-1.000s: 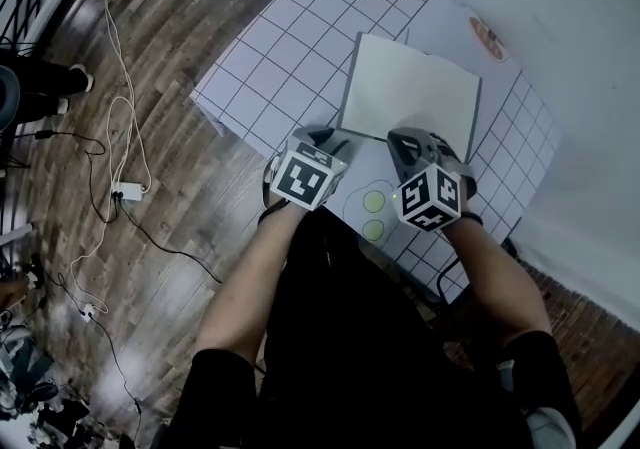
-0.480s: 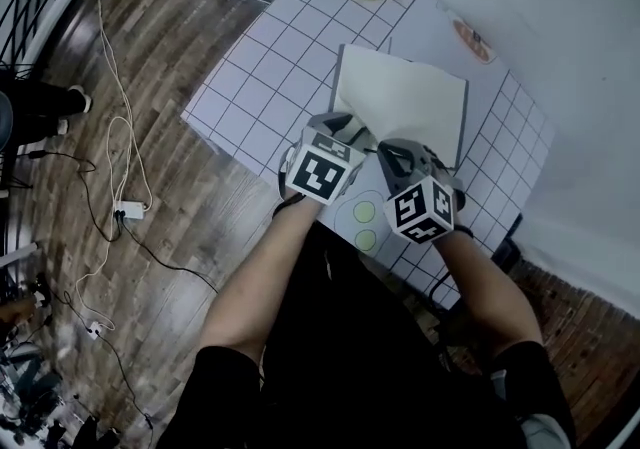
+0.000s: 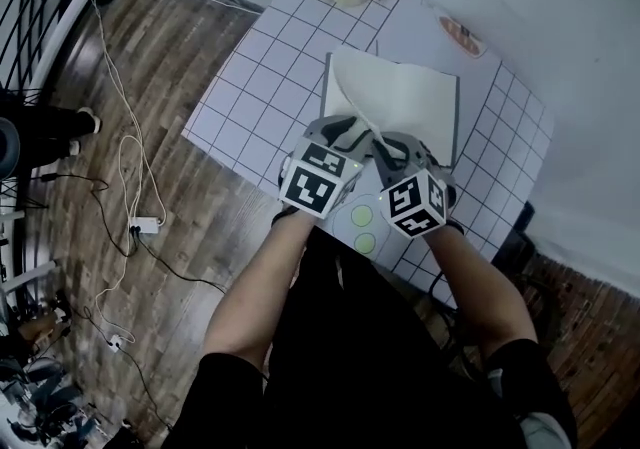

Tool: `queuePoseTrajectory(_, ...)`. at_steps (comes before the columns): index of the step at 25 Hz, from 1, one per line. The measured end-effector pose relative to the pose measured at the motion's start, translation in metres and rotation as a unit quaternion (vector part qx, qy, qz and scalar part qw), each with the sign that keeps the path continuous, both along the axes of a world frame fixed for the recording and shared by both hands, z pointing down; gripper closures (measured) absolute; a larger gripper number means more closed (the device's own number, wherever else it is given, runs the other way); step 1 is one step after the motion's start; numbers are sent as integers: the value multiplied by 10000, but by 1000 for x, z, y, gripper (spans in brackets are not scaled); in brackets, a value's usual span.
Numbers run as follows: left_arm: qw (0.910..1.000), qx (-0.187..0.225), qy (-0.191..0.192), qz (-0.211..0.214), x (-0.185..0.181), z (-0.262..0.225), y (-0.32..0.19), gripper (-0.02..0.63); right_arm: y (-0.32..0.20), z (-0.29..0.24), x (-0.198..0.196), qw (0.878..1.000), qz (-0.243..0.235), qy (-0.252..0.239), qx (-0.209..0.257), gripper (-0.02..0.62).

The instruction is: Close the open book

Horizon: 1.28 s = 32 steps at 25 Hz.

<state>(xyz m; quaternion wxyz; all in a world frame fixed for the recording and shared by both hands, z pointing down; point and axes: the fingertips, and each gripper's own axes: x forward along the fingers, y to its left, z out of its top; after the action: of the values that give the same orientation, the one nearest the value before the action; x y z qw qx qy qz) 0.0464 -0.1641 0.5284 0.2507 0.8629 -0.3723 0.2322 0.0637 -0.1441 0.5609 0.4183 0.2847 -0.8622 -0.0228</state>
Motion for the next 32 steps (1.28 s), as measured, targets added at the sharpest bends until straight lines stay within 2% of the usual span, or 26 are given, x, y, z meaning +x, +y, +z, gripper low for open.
queuePoseTrajectory(2, 9999, -40, -69, -87, -3, -1, 5, 477, 2, -6, 13, 9997, 207, -132, -8, 563)
queuePoseTrajectory(5, 9988, -179, -426, -144, -12, 12, 11, 477, 0, -13, 40, 9959, 801, -412, -90, 575)
queuePoseTrajectory(8, 9963, -364, -780, -65, -14, 36, 18, 477, 0, -13, 67, 9878, 1374, -718, -156, 580)
queuePoseTrajectory(11, 9937, -549, -974, -14, -13, 53, 24, 477, -4, -15, 85, 9777, 1790, -1081, -195, 580)
queuePoseTrajectory(13, 9927, -619, -1037, 10, -9, 59, 27, 477, -8, -16, 98, 9694, 2066, -1298, -273, 574)
queuePoseTrajectory(17, 9912, -671, -1133, 95, -2, 64, 35, 477, -9, -6, 132, 9488, 2666, -1600, -566, 522)
queuePoseTrajectory(21, 9909, -721, -1139, 67, -2, 70, 39, 477, -2, 0, 159, 9270, 3036, -1995, -930, 474)
queuePoseTrajectory(25, 9908, -798, -1090, -24, -4, 72, 41, 477, 12, 0, 201, 9110, 3476, -1995, -972, 472)
queuePoseTrajectory(27, 9915, -794, -1032, -86, -4, 70, 40, 477, 16, -9, 217, 9139, 3559, -1796, -764, 472)
queuePoseTrajectory(28, 9918, -785, -1006, -114, -4, 68, 40, 477, 16, -16, 219, 9214, 3478, -1633, -577, 472)
queuePoseTrajectory(30, 9921, -768, -981, -157, -5, 66, 40, 477, 12, -32, 204, 9446, 3014, -1284, -180, 472)
queuePoseTrajectory(32, 9921, -765, -979, -195, -8, 64, 41, 477, 11, -41, 166, 9706, 2199, -981, 71, 472)
